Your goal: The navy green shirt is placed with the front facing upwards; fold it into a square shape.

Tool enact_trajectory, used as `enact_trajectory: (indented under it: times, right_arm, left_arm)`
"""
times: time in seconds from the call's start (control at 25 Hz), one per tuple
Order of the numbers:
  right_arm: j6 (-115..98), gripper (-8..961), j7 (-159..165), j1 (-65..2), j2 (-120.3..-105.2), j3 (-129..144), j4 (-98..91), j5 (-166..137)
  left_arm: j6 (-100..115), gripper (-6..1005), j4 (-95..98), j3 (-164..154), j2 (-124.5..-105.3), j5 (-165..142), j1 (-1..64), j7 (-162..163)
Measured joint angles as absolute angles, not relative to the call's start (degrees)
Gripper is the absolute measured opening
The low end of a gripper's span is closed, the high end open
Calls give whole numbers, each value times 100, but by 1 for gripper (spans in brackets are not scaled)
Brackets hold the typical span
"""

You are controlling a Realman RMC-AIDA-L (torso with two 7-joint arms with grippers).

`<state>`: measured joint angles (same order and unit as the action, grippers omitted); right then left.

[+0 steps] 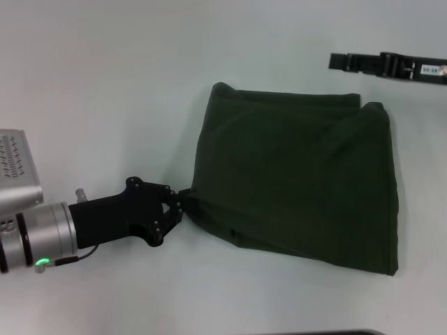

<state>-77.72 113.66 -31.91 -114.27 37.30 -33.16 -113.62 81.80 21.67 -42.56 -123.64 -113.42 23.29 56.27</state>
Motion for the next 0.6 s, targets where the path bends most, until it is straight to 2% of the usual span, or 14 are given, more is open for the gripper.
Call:
enact_trajectory:
  times: [0.44,0.6]
  right_arm:
    - [-7773,603,13068,-3051,-11057,3728,-3342,-12268]
    - [-7815,603,13135,-2976,-11008,3673,-3346,-12276]
  left_arm:
    - [8266,38,2220,-4264,-12368,-11346,2344,5674]
    - [8281,38,2223,-4266,-12368,-11346,2384,5677]
